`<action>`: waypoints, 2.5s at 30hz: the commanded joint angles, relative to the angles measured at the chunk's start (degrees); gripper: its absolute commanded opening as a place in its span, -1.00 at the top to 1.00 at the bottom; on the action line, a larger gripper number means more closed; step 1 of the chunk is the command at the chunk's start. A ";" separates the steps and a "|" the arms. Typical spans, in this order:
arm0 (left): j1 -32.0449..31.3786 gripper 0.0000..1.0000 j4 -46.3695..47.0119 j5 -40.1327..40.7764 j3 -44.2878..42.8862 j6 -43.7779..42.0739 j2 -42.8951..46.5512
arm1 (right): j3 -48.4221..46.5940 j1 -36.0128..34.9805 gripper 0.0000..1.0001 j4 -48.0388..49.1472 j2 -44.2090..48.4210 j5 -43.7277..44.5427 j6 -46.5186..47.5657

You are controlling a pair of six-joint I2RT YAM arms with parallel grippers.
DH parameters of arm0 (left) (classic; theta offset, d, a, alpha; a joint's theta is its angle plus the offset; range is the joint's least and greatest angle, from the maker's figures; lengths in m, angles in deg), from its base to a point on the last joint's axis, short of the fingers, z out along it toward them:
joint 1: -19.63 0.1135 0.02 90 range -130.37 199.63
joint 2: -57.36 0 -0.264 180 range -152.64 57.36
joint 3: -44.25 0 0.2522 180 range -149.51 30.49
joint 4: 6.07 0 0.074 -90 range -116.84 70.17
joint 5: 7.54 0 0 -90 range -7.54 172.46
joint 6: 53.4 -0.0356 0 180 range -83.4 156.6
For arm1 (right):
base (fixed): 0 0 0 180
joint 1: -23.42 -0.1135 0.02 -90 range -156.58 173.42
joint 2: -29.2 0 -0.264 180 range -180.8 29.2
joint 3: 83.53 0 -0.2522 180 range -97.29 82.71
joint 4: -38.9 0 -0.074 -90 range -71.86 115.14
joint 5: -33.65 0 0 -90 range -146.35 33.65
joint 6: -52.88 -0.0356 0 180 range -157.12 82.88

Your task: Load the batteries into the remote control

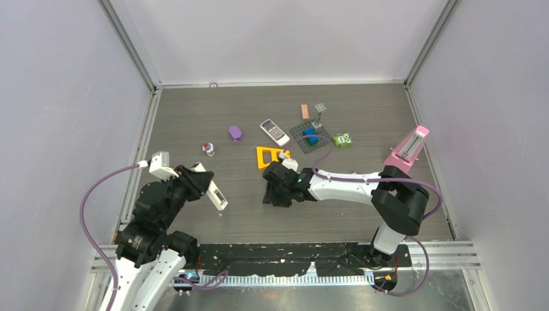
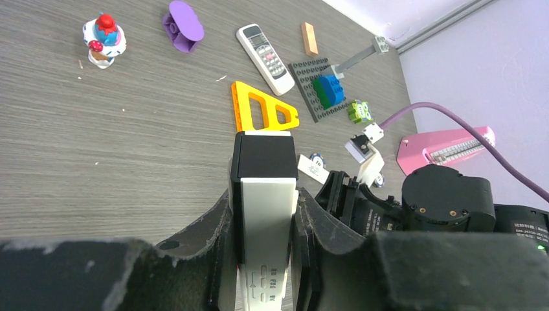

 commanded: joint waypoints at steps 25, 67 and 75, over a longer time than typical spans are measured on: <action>-0.08 1.00 1.19 -2.04 0.07 -0.91 3.35 | 7.00 0.60 0.04 4.20 -1.95 8.55 -35.75; -0.10 1.00 1.38 -0.26 1.11 -0.53 3.43 | 6.10 14.22 -0.08 -6.77 -2.05 6.08 -35.64; -0.10 1.00 1.59 -0.86 1.55 -0.53 3.01 | 4.12 14.20 0.31 -7.51 -4.26 7.50 -31.59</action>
